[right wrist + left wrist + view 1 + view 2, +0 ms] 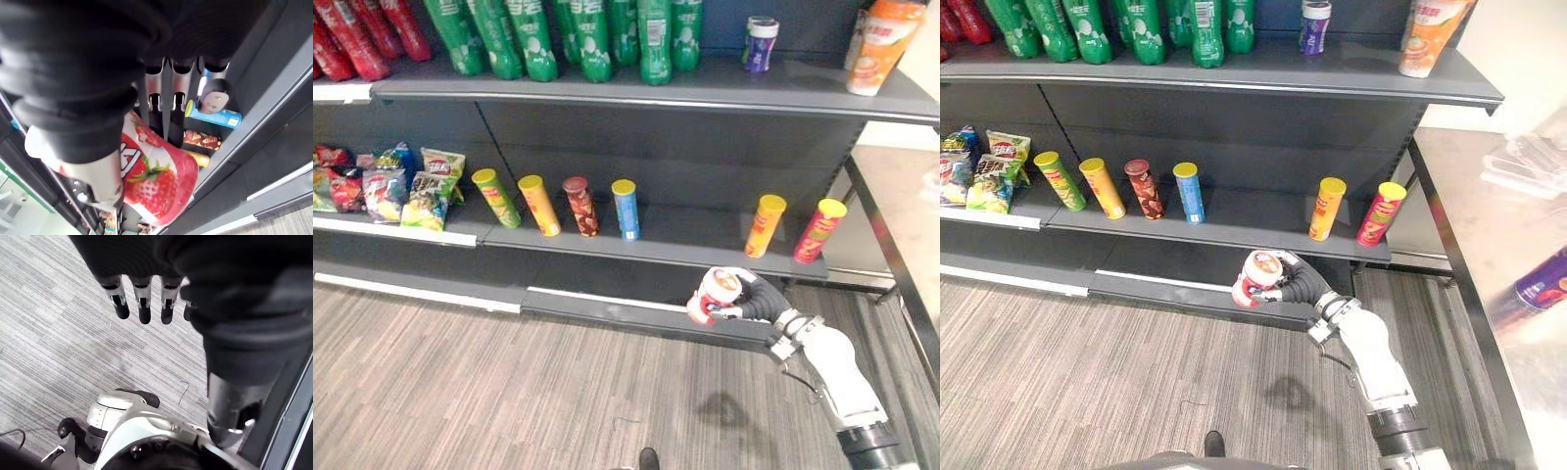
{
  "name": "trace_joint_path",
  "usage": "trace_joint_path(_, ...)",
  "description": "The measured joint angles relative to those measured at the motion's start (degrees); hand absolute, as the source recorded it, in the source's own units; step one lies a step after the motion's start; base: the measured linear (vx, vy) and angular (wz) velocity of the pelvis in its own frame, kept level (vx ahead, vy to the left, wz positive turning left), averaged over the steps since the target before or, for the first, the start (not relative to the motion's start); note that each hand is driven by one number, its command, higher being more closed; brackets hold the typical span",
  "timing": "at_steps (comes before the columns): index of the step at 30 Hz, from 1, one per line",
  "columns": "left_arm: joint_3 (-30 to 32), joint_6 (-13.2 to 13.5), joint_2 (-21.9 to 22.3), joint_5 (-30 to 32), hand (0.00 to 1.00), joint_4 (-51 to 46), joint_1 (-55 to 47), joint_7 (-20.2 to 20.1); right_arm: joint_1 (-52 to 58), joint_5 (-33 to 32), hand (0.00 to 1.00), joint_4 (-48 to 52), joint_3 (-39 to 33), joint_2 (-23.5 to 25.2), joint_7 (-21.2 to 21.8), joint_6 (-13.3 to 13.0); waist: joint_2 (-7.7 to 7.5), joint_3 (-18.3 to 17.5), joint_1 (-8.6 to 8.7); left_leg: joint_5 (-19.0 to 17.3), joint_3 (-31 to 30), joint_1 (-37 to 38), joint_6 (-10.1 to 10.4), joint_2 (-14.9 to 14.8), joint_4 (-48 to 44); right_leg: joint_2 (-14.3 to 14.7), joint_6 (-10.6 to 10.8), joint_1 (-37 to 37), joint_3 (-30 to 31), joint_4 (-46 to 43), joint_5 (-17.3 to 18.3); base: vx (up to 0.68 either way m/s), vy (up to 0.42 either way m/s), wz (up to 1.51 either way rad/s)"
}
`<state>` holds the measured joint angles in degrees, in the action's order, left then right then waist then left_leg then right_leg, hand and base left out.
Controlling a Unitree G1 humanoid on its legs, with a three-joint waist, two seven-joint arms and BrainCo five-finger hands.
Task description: Put the gum and the chips on the shelf.
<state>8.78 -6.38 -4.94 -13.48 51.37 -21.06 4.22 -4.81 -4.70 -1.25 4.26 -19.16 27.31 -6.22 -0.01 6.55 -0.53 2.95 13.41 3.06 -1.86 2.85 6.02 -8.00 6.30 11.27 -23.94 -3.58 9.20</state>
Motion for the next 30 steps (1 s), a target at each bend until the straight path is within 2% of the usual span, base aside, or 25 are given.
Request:
trace_joint_path(4,-0.1,0.0,-0.3,1.4,0.0,0.0,0.6,0.9,0.6,0.6,1.0,-0.2,-3.8,-0.1,-1.3,0.0,-0.1,0.2,1.85,-0.7,1.1,0.0,-0.1,-0.1,0.0,-0.2,0.0,-0.1,0.9,-0.5,0.0,-0.02,-0.008,-0.14)
trace_joint_path(6,-0.1,0.0,-0.4,1.9,0.0,0.1,0.7,1.4,0.9,2.5,1.0,-0.2,-5.2,-0.2,-2.5,0.0,-0.3,0.3,2.02,-1.2,1.9,0.1,-0.5,-0.1,0.0,-0.4,0.0,-0.3,1.5,-0.6,0.0,0.0,0.008,-0.16)
trace_joint_path(10,-0.1,0.3,-0.8,3.5,0.0,0.1,2.1,1.8,2.7,4.8,1.0,-0.2,-7.2,-0.8,-4.7,-0.1,-0.94,0.7,2.02,-2.3,2.0,0.2,-0.9,0.5,0.0,-1.3,0.0,-0.3,0.4,-1.6,0.0,0.03,0.014,0.06)
trace_joint_path(11,-0.1,0.6,-1.0,3.5,0.0,0.1,2.3,1.8,2.7,4.8,1.0,-0.2,-7.2,-0.9,-5.0,-0.2,-0.78,0.6,1.97,-2.3,1.7,0.3,-0.8,0.6,0.0,-1.5,0.0,-0.3,-0.1,-2.3,0.0,0.06,0.018,0.12)
trace_joint_path(16,-0.6,0.9,-1.8,3.6,0.0,0.0,2.4,1.8,2.5,8.8,1.0,-0.2,-7.2,-0.9,-5.7,-1.4,-1.93,0.5,1.66,-1.8,0.0,1.2,-1.2,1.2,0.0,-2.1,0.0,-0.7,-0.8,-5.7,0.0,0.1,0.001,0.21)
trace_joint_path(23,-0.6,0.9,-1.6,3.7,0.0,-0.5,1.2,2.3,0.1,11.0,1.0,-0.2,-5.8,-2.0,-7.3,-2.1,-1.9,0.4,1.54,-1.6,-0.2,2.1,-0.9,1.3,0.0,-2.1,-0.2,0.0,-0.7,-6.5,0.1,0.05,-0.048,0.08)
trace_joint_path(27,-0.7,0.9,-1.2,4.6,0.0,-0.4,0.7,4.1,0.1,11.0,1.0,-0.2,-4.8,-2.8,-7.4,-2.1,-1.55,0.6,1.49,-2.1,-0.5,1.9,-0.4,1.3,0.0,-2.0,-1.2,0.0,-0.8,-6.6,1.5,-0.03,-0.076,-0.01)
trace_joint_path(30,-0.6,0.8,-1.3,5.2,0.0,-0.4,1.2,5.0,0.7,11.0,1.0,-0.2,-3.4,-2.7,-7.7,-2.1,-1.76,0.5,0.93,-3.0,1.0,-0.2,-1.2,1.5,-1.9,-2.0,-1.6,-0.1,-0.6,-4.7,3.7,-0.07,-0.101,-0.06)
